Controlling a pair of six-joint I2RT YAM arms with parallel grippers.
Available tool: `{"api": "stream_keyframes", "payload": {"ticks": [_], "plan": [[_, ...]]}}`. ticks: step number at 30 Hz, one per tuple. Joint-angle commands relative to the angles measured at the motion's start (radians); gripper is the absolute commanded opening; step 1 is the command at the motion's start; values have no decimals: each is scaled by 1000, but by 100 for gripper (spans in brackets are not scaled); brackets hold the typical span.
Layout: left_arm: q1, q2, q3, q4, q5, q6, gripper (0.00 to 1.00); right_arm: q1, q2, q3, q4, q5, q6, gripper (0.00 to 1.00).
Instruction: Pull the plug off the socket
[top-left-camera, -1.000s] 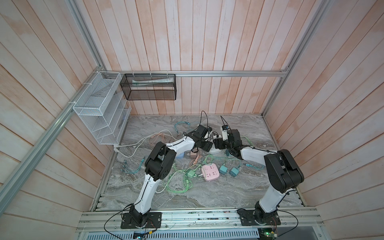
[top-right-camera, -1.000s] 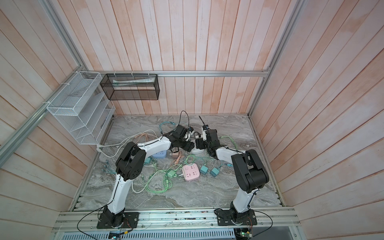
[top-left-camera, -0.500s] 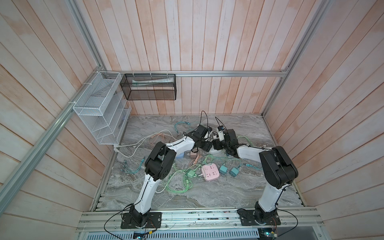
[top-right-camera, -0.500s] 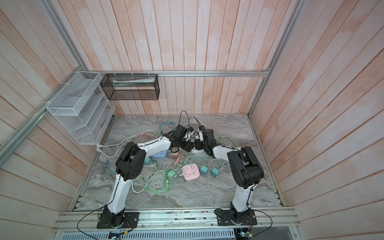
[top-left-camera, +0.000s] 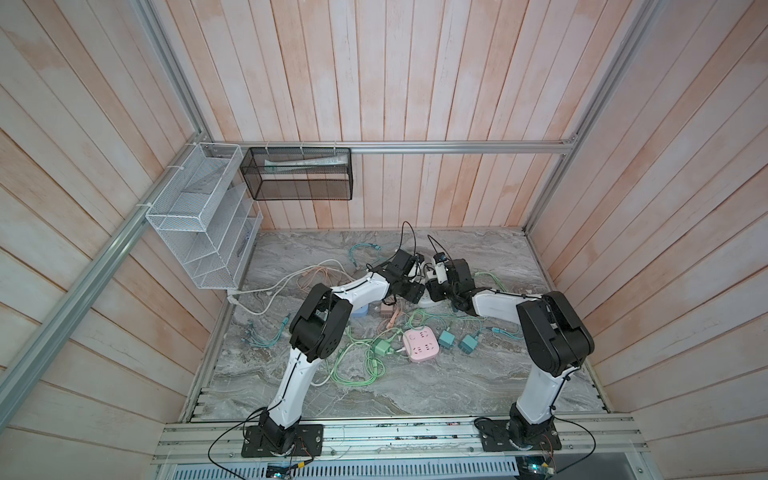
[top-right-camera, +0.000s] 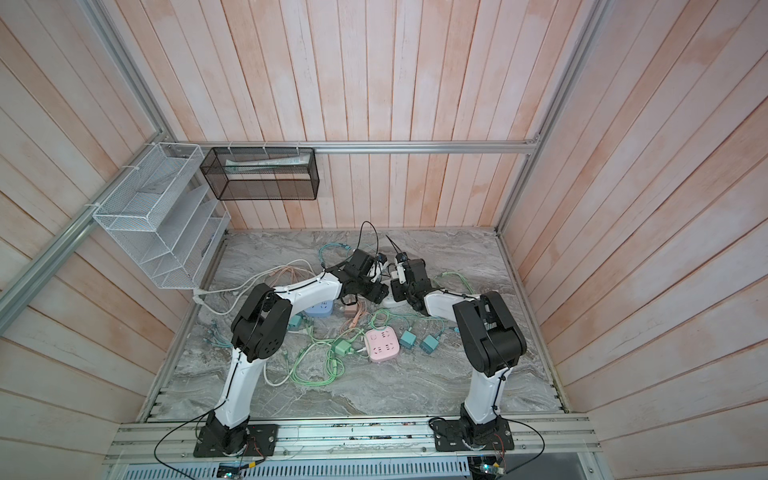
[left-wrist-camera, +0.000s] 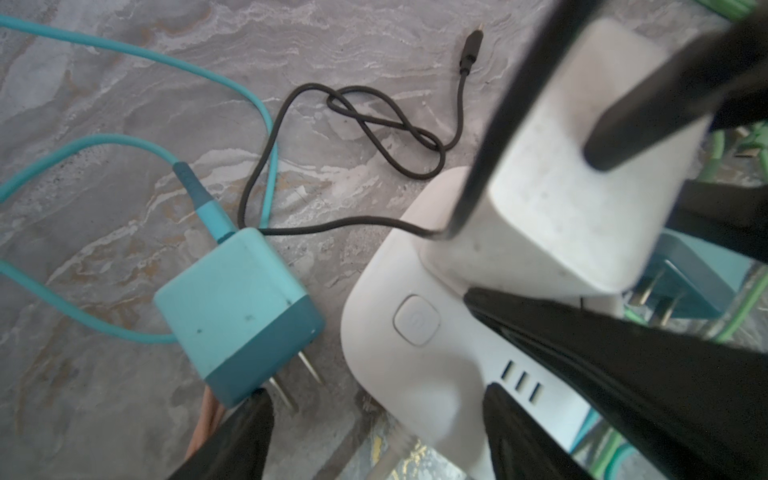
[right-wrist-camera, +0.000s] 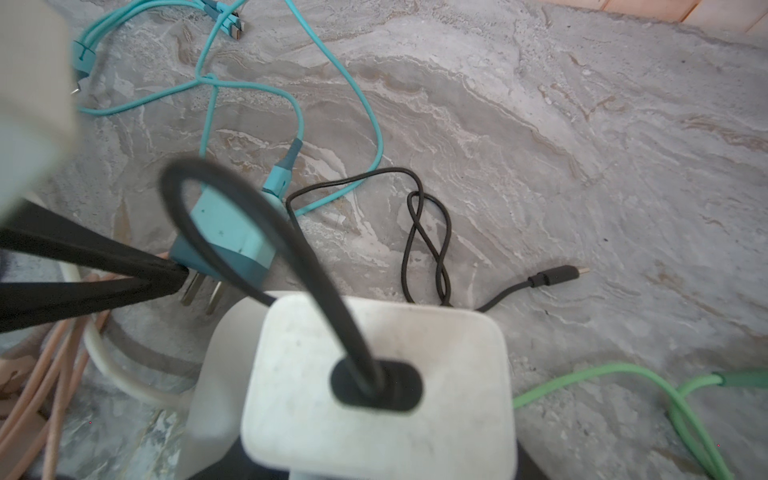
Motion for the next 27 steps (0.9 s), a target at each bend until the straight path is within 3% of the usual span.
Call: {"api": "stream_keyframes", "payload": {"ticks": [1,7,14,27], "plan": [[-1,38,-41,-123,-21,39,81,0,11,26,-17,-2,-3,38],[-2,40,-38,-126,-25,42,81,2,10,41,-18,-7,-9,19],[-1,51,-24,-142,-24,42,81,3,-10,53,-27,-12,1,5],[-1,69,-12,-177,-51,45,80,2,-30,109,-61,-24,41,0]]}}
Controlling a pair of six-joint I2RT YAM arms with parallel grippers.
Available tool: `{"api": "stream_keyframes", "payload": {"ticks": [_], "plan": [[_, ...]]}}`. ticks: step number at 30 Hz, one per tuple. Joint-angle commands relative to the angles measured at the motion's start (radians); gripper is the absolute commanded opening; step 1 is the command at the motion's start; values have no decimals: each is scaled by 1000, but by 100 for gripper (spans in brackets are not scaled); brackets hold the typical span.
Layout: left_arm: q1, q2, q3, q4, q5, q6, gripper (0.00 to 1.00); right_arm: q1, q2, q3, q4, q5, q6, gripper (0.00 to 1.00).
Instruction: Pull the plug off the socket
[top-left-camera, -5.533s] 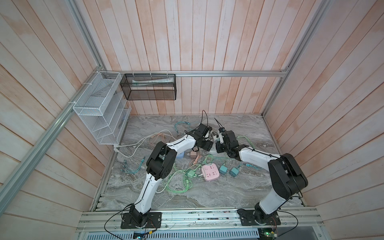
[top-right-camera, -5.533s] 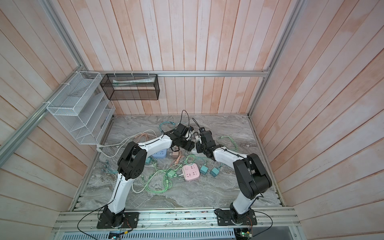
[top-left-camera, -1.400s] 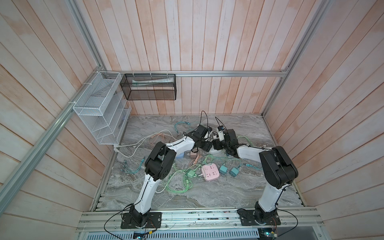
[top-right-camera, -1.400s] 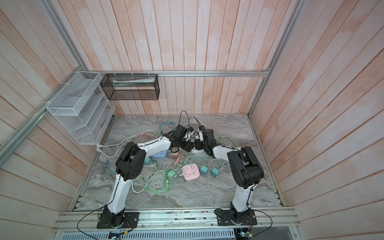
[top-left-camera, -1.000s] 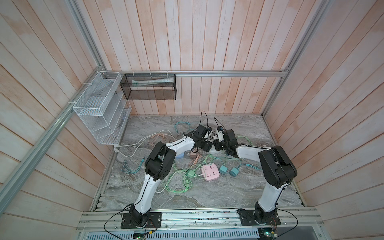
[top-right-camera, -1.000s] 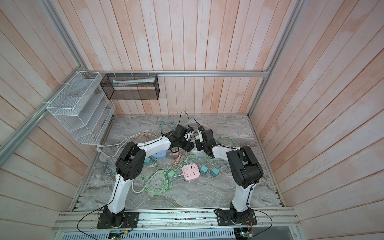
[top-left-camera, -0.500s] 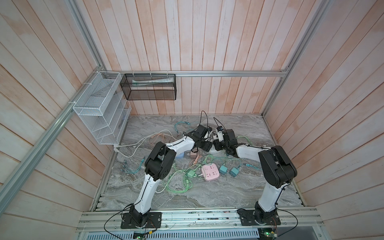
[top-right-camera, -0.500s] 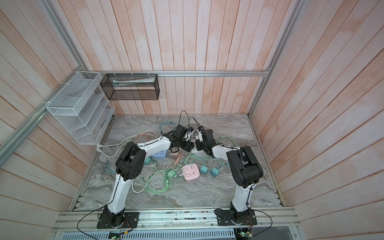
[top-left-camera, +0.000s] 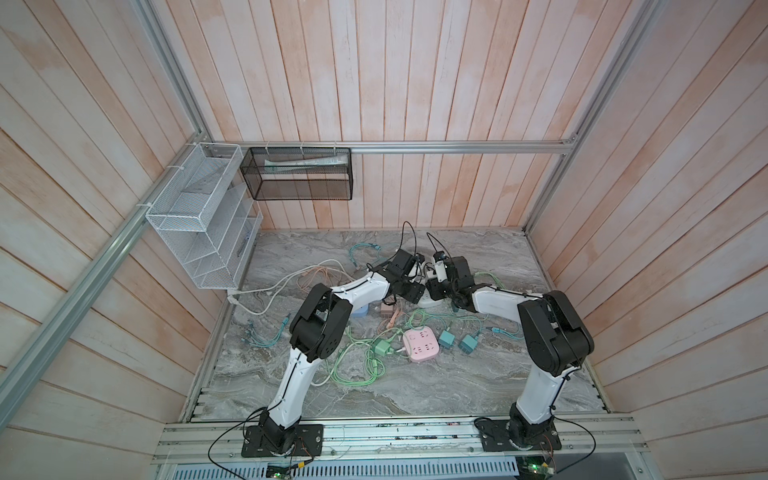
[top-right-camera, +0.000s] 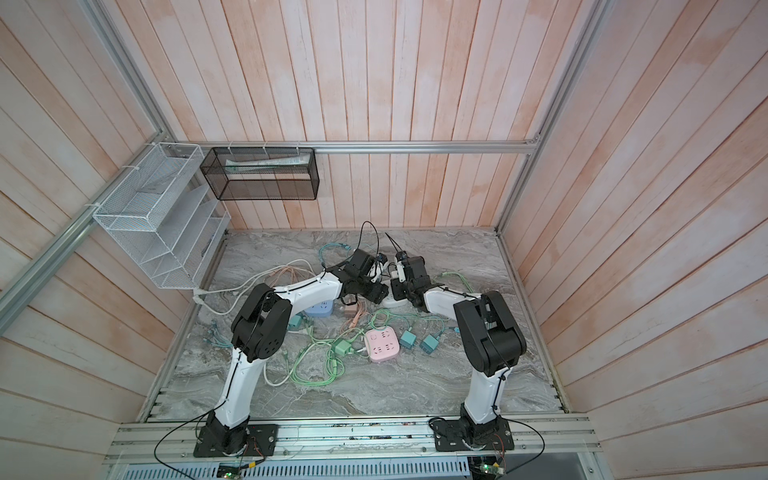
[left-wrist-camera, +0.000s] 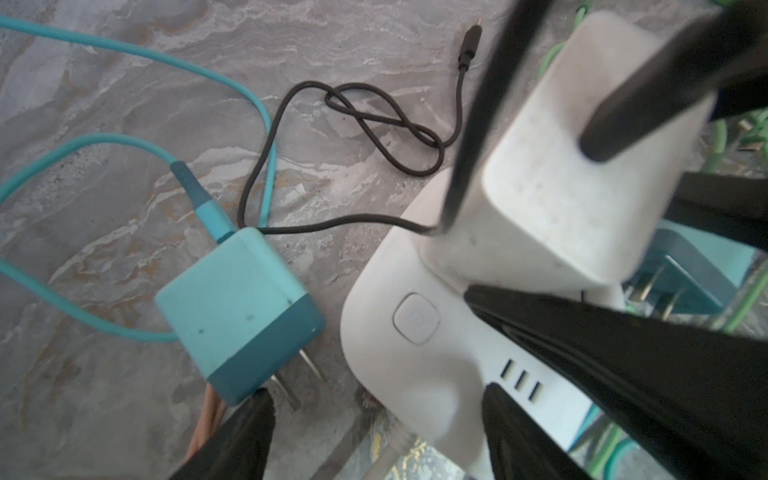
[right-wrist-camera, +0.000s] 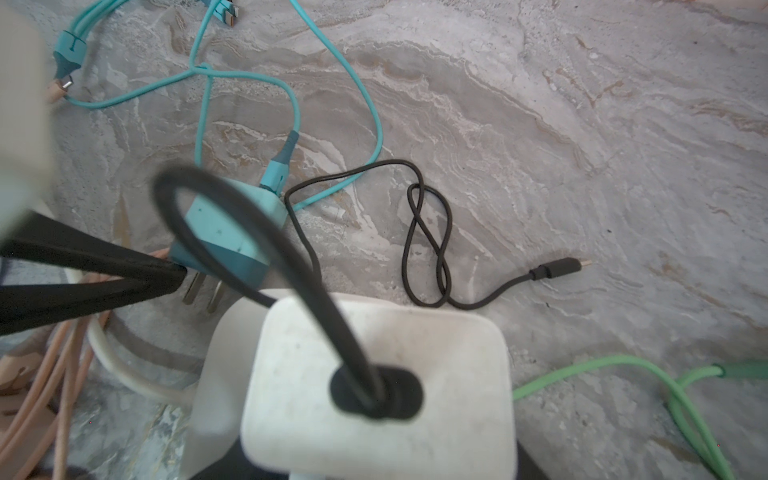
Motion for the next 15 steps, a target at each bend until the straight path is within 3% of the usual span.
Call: {"api": "stream_keyframes", "payload": {"ticks": [1,15], "plan": [[-2,71,-18,-161,-45,36,80,2,-30,57,35,-12,24,0],[-1,90,4,-180,-34,30,80,46,-21,41,42,63,-11,0]]}}
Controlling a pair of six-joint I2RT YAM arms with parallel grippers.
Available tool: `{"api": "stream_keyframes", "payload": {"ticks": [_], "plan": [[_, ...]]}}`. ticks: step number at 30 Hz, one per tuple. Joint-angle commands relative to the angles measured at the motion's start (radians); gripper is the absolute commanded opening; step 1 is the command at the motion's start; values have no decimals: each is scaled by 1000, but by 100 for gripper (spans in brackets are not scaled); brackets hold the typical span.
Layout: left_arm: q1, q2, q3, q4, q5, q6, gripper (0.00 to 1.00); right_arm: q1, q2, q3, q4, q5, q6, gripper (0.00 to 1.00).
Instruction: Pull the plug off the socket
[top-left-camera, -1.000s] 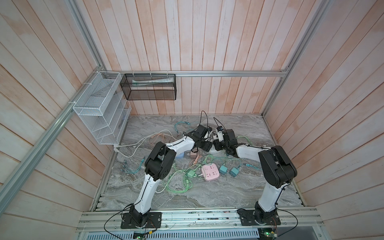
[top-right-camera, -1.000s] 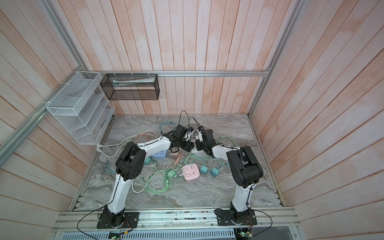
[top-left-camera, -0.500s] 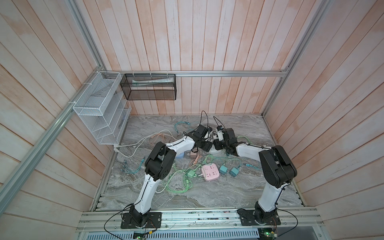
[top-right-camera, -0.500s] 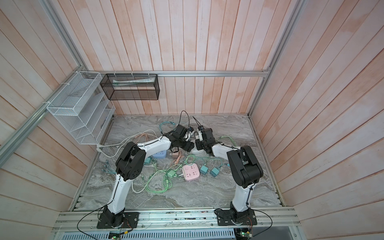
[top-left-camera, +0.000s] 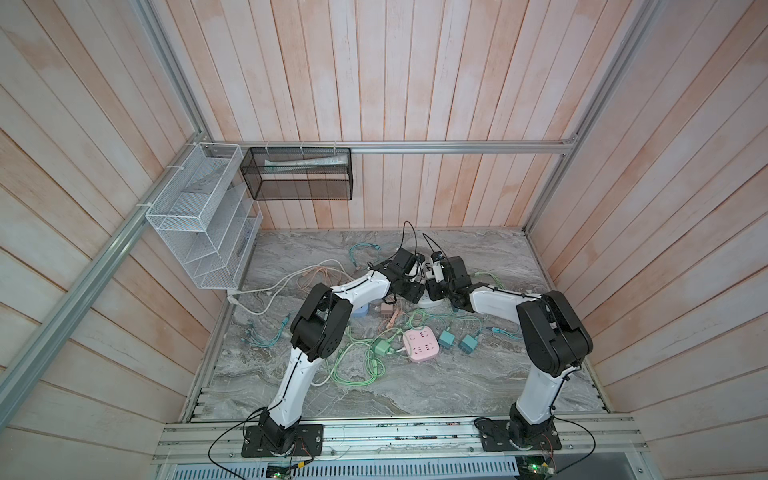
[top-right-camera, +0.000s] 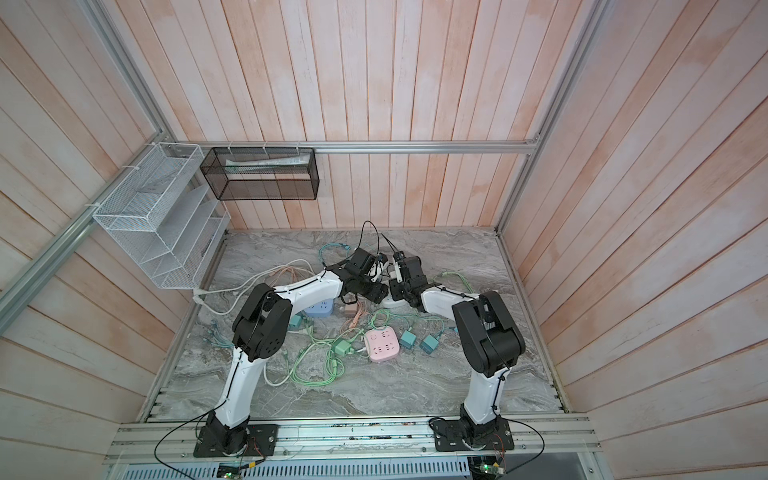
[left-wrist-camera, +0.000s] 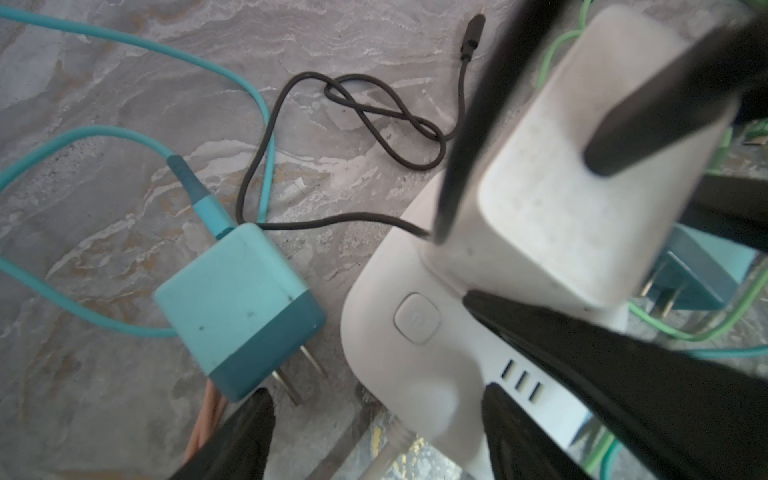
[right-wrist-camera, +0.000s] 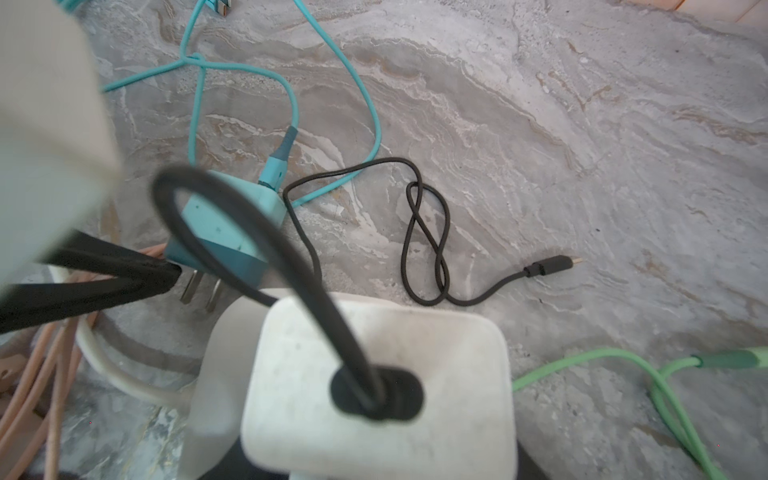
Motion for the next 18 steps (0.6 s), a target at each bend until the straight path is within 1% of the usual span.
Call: {"api": "stream_keyframes", "payload": {"ticks": [1,6,14,18], "plan": [[-1,79,-26,-140,-36,31,80,15,-25,33,63,1,-1,0],[-2,80,-25,-142,-36,32,80,9,-35,45,66,9,20,0],[-1,82,-29,-142,-39,32,80,-22,-41,65,53,-54,76,0],[-1,82,-28,-143,-39,30,80,-27,-43,68,53,-65,86,0]]}}
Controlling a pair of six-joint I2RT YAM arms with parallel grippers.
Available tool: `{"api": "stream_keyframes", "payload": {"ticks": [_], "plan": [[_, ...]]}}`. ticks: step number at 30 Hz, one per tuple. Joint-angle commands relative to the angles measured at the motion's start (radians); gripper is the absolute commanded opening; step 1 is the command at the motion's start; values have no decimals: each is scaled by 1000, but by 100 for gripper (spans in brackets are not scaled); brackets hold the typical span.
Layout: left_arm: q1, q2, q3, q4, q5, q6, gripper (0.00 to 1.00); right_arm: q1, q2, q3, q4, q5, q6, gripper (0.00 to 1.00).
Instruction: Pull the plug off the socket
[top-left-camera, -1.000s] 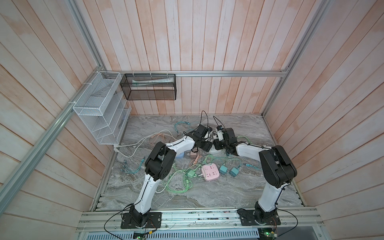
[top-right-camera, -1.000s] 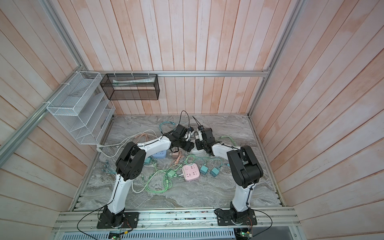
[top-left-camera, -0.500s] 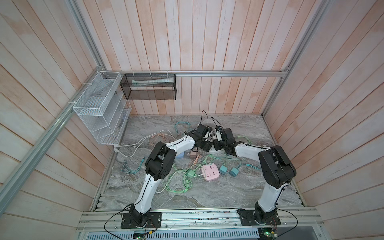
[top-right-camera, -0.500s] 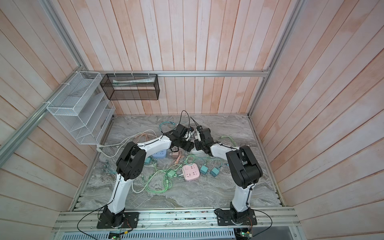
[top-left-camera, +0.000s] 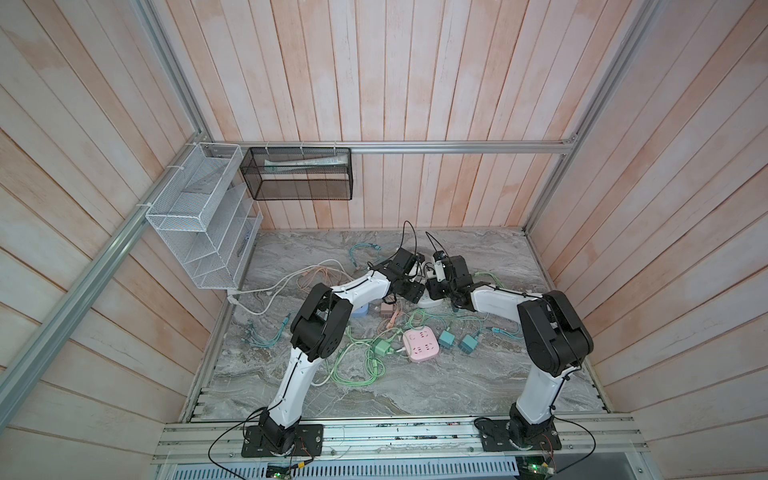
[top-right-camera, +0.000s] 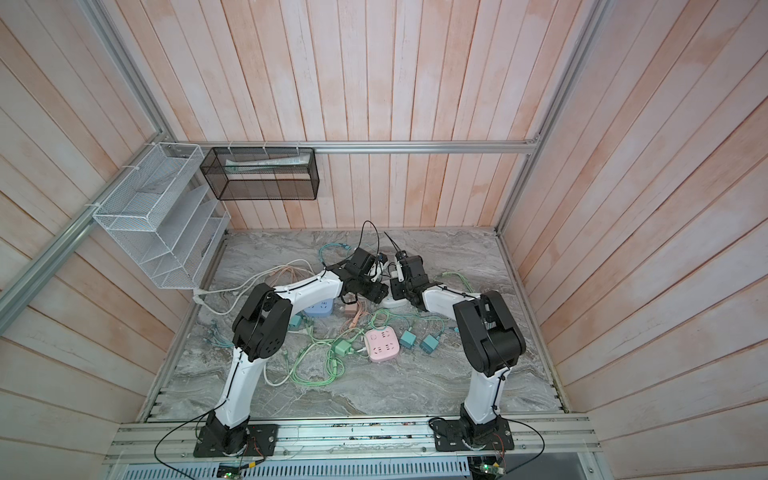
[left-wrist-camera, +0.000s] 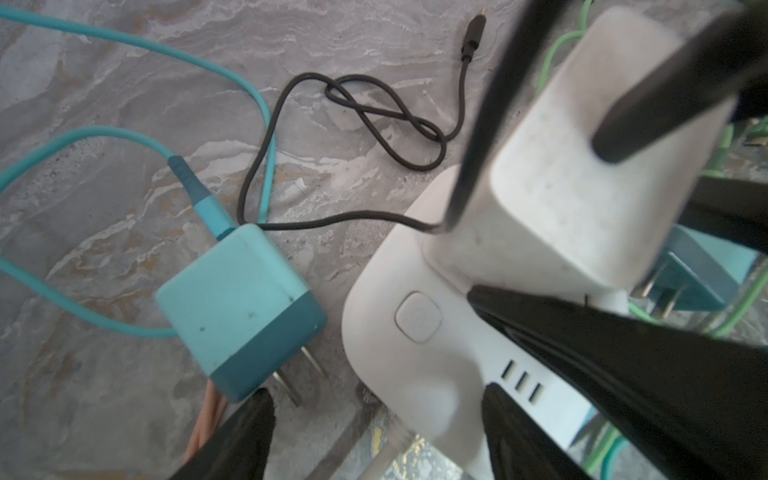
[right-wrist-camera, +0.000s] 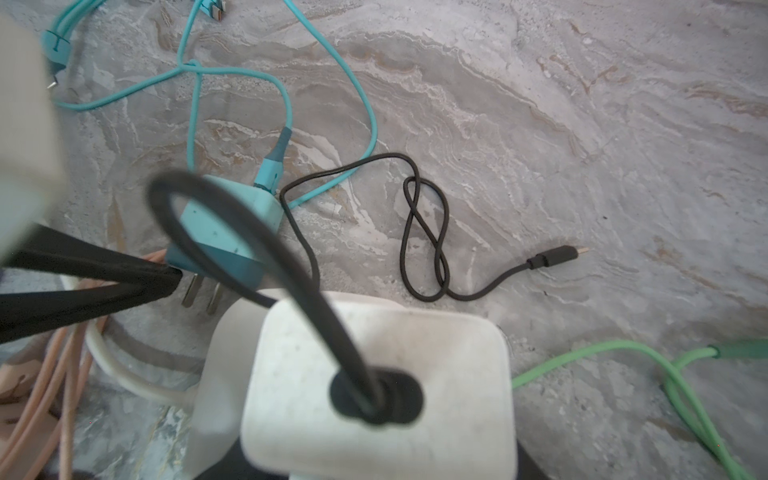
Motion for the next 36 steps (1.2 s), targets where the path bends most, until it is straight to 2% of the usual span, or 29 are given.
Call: {"api": "stream_keyframes", "payload": {"ticks": [1,4,9,23,31,36], "plan": [[-2,83,-29,-142,-38,30,80,-6,-43,63,66,-32,35,0],[-1,81,-29,-141,-36,28,80,-2,-35,72,49,-44,12,0],[-2,82,-30,-140,-39,29,80,26,-27,93,9,24,-36,0],[-1,88,-26,-142,-32,25,80,52,-7,120,-33,115,-101,0],[-1,87,-28,-142,-36,23,80,68,5,85,-13,81,-56,0],[-1,89,-22,-135,-28,11,80,78,22,89,-27,82,-72,0]]}}
